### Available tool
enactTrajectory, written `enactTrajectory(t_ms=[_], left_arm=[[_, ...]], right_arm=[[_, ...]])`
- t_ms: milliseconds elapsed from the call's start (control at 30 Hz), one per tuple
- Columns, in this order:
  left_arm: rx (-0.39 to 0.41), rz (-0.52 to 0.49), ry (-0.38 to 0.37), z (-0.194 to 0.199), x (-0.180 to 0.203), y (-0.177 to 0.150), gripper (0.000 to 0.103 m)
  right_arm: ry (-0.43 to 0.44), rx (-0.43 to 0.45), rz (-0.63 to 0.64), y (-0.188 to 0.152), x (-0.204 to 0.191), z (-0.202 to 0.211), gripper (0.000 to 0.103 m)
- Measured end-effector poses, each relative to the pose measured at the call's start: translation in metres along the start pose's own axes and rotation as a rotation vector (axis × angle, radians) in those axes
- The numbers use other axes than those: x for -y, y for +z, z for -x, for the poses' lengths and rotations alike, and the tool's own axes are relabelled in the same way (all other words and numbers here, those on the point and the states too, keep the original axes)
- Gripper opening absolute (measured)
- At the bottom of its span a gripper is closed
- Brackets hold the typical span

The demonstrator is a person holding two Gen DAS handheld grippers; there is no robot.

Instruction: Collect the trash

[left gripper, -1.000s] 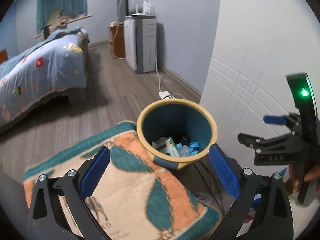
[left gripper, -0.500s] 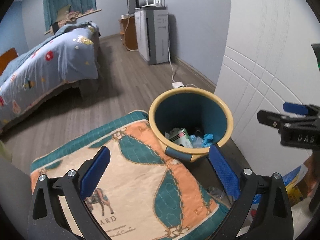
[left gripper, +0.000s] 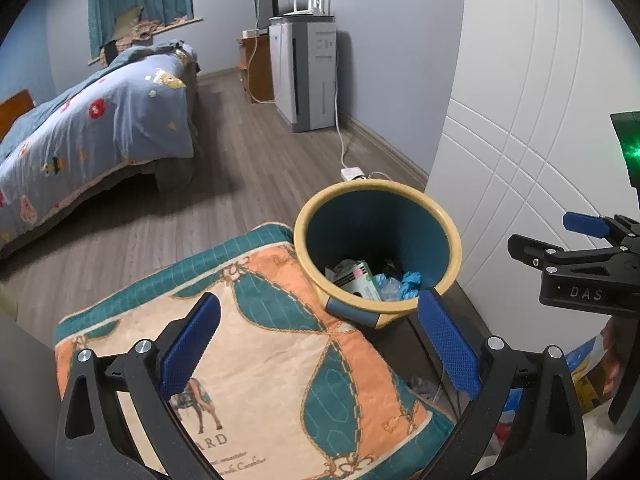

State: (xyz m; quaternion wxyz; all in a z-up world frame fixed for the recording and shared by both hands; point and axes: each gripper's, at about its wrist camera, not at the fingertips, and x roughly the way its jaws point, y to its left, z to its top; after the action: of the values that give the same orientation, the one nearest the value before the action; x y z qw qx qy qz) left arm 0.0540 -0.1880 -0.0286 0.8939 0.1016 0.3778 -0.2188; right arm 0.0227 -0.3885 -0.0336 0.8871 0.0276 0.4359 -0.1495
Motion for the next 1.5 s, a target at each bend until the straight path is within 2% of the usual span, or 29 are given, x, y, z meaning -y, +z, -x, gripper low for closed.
enactTrajectory(t_ms=[833, 1500], left_arm=[[0.02, -0.037, -0.003, 0.0012, 0.0086, -0.0022, 0.098], [0.006, -0.037, 0.0, -0.0003, 0.005, -0.0018, 0.098]], right_arm=[[0.002, -0.015, -0.007, -0.0028, 0.0078, -0.0047, 0.097], [0.009, -0.028, 0.017, -0.0025, 0.0058, -0.0065, 0.097]])
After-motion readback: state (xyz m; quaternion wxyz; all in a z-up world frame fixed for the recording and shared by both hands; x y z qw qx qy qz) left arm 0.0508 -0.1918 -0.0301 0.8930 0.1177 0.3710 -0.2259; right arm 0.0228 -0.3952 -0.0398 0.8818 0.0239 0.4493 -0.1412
